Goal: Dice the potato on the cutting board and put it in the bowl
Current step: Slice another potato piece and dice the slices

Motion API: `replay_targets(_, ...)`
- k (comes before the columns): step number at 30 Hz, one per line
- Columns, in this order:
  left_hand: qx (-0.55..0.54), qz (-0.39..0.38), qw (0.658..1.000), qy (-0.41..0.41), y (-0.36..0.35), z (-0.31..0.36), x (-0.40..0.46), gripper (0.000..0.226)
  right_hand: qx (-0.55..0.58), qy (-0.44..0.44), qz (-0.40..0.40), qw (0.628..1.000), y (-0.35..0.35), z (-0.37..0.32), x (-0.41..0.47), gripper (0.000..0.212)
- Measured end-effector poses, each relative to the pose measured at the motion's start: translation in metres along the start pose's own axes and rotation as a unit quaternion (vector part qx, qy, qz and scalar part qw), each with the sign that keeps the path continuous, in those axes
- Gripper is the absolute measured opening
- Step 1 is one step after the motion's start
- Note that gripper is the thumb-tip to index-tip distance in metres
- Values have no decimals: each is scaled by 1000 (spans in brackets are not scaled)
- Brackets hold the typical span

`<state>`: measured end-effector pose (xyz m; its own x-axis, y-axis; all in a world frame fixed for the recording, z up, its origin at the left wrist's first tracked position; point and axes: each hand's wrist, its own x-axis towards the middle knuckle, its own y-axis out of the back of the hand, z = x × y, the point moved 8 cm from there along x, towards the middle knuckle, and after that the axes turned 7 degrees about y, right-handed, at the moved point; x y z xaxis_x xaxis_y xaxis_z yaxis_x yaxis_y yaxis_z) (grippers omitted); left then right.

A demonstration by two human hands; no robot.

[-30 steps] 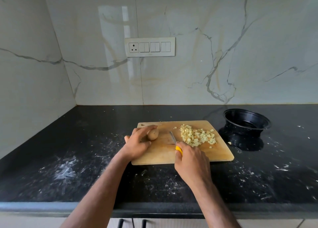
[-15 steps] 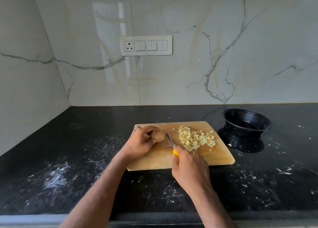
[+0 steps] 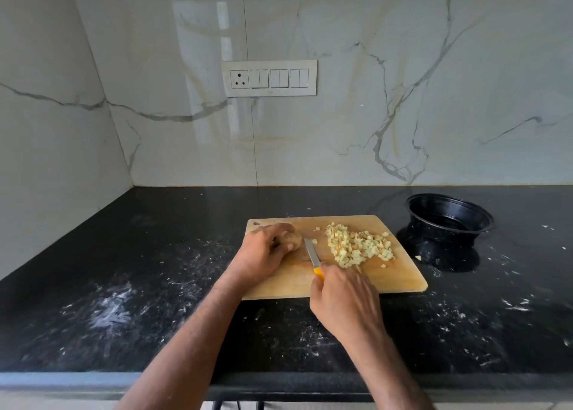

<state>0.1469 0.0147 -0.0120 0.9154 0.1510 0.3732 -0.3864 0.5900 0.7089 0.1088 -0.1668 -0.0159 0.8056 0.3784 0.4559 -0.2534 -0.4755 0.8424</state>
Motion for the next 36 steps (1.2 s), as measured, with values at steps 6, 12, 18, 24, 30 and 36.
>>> replay_targets(6, -40, 27, 998, 39, 8, -5, -2, 40, 159, -58, 37, 985, 10, 13, 2, 21)
replay_targets(12, -32, 32, 998, 36, 10, -9, -4, 42, 102, -6, 81, 991, 10, -13, 14, 29)
replay_targets(18, -27, 59, 998, 12, 12, -2, -5, 24, 29, 42, 74, 996, 1, -26, 24, 44)
replay_targets(24, -8, 71, 997, -13, 9, 1, -5, 17, 9, 41, 37, 998, -13, -24, 25, 49)
replay_targets(30, 0, 75, 997, -5, 10, 3, -7, 21, 42, 39, 41, 998, -13, -25, 24, 48)
replay_targets(36, 5, 58, 998, 3, 10, 5, -5, 18, 19, 32, 2, 999, -22, -27, 8, 41)
